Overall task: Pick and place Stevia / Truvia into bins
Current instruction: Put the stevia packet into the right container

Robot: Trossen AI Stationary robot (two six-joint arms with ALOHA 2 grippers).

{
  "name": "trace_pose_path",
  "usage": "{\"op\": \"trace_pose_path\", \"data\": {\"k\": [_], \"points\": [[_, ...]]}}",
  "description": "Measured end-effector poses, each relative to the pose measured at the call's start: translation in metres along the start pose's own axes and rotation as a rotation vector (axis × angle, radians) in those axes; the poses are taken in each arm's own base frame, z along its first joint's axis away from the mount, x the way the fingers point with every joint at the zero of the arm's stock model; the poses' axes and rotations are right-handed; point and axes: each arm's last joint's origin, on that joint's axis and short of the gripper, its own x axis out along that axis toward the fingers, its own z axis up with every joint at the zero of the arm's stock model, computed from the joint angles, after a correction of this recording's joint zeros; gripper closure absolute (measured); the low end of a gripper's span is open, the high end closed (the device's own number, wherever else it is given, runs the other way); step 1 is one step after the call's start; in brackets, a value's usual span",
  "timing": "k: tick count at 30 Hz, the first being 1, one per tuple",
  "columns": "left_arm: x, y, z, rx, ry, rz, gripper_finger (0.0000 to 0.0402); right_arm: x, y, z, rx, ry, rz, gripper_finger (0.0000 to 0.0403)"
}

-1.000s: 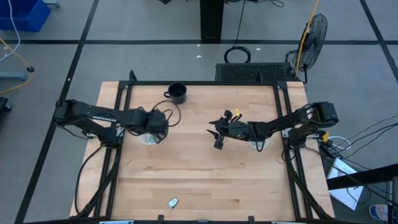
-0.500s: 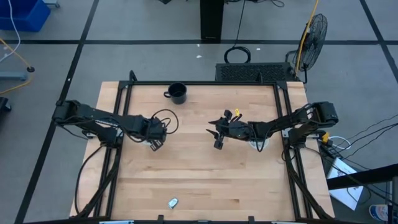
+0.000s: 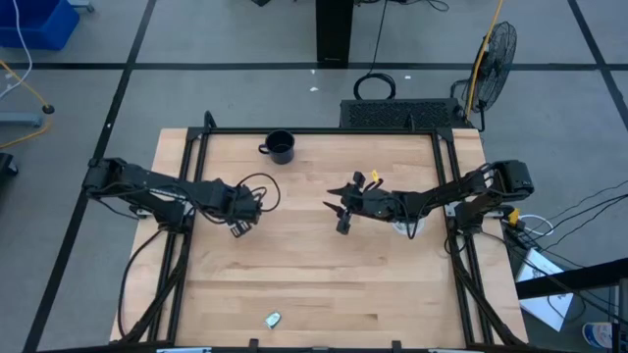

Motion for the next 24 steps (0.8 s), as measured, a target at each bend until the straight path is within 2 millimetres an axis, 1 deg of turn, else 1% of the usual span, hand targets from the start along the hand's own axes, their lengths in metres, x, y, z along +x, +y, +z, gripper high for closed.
{"op": "trace_pose_path", "data": {"k": [3, 8, 10, 13, 15, 19, 22, 24], "points": [[-0.010, -0.001, 0.007, 0.018, -0.048, -0.011, 0.0265, 0.000, 0.000, 0.002, 0.008, -0.024, 0.005, 0.0245], [-0.039, -0.009, 0.020, 0.059, -0.153, -0.074, 0.0280, 0.000, 0.004, 0.003, 0.010, -0.022, 0.142, 0.0245], [-0.050, -0.017, 0.024, 0.067, -0.222, -0.121, 0.0288, 0.000, 0.005, 0.002, 0.009, -0.021, 0.187, 0.0245], [-0.062, -0.038, 0.025, 0.113, -0.347, -0.263, 0.0296, -0.001, 0.006, 0.002, 0.008, -0.021, 0.210, 0.0245], [-0.068, -0.057, 0.019, 0.198, -0.413, -0.387, 0.0299, -0.001, 0.006, 0.002, 0.012, -0.021, 0.210, 0.0245], [-0.072, -0.095, -0.006, 0.384, -0.501, -0.550, 0.0299, -0.001, 0.006, 0.002, 0.004, -0.022, 0.207, 0.0245], [-0.073, -0.117, -0.027, 0.412, -0.515, -0.625, 0.0293, 0.000, 0.005, 0.002, 0.003, -0.021, 0.205, 0.0245], [-0.069, -0.132, -0.039, 0.408, -0.506, -0.670, 0.0281, 0.000, 0.005, 0.002, 0.003, -0.021, 0.205, 0.0245]]}}
